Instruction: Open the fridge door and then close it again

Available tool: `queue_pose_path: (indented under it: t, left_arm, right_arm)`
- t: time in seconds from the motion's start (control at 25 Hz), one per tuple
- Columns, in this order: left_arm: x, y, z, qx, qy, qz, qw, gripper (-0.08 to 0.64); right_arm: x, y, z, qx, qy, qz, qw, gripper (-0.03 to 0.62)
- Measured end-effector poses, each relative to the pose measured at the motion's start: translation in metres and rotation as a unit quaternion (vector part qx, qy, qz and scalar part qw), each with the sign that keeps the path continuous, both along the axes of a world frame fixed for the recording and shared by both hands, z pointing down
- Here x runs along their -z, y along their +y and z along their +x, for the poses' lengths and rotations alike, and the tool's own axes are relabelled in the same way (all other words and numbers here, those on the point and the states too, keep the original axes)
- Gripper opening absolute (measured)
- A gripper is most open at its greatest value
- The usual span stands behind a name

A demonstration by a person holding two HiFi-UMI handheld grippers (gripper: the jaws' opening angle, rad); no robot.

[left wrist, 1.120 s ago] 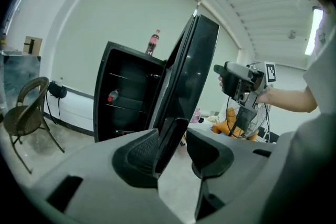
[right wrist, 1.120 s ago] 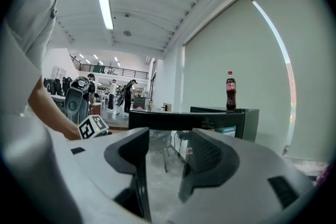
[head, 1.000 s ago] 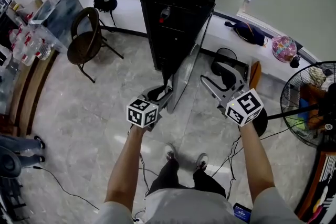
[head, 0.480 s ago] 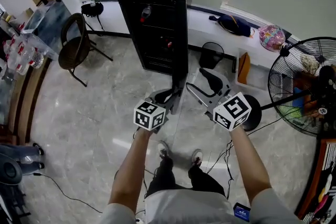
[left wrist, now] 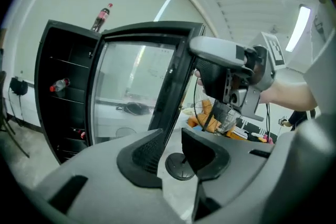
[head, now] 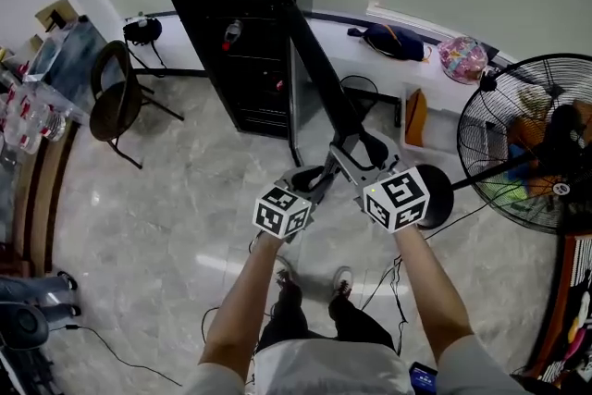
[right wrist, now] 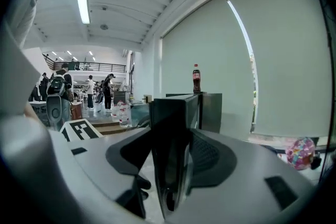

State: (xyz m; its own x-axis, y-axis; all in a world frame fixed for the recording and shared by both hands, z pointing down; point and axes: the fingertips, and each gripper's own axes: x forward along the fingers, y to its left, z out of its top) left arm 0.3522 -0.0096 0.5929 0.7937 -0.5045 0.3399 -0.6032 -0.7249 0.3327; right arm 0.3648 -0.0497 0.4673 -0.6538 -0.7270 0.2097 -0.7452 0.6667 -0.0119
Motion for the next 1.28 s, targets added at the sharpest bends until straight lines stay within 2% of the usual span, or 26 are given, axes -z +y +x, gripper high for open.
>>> queue_pose_path:
  t: [0.16, 0.44, 0.72, 0.92, 1.04, 1.12, 1.28]
  left_arm:
    - [-0.002, -0.012, -0.017, -0.002, -0.033, 0.004, 0.9994, 0.095]
    - [0.033, -0.046, -0.086, 0.027, -0.087, 0.045, 0.9948, 0.101]
    - [0.074, -0.066, -0.136, 0.059, -0.092, 0.068, 0.9918, 0.101]
    - [0.098, -0.073, -0.146, 0.079, -0.105, 0.079, 0.9882, 0.101]
    - [0.117, -0.077, -0.147, 0.099, -0.110, 0.089, 0.9850, 0.101]
    - [0.130, -0.078, -0.147, 0.114, -0.109, 0.096, 0.9828, 0.101]
    - [0.160, -0.083, -0.143, 0.134, -0.110, 0.121, 0.9773, 0.101]
  right_arm:
    - [0.000, -0.009, 0.033, -0.007, 0.005, 0.009, 1.000, 0.206]
    - [0.000, -0.029, 0.084, -0.045, 0.025, 0.003, 0.999, 0.192]
    - [-0.001, -0.054, 0.119, -0.045, 0.019, -0.007, 0.999, 0.186]
    - [-0.002, -0.063, 0.138, -0.048, 0.009, -0.013, 0.999, 0.187]
    - [-0.001, -0.067, 0.140, -0.034, 0.027, -0.027, 0.999, 0.193]
    - [0.004, -0.065, 0.144, -0.034, 0.029, -0.029, 0.999, 0.222]
    - [0.039, -0.061, 0.160, -0.055, 0.007, 0.006, 0.998, 0.260]
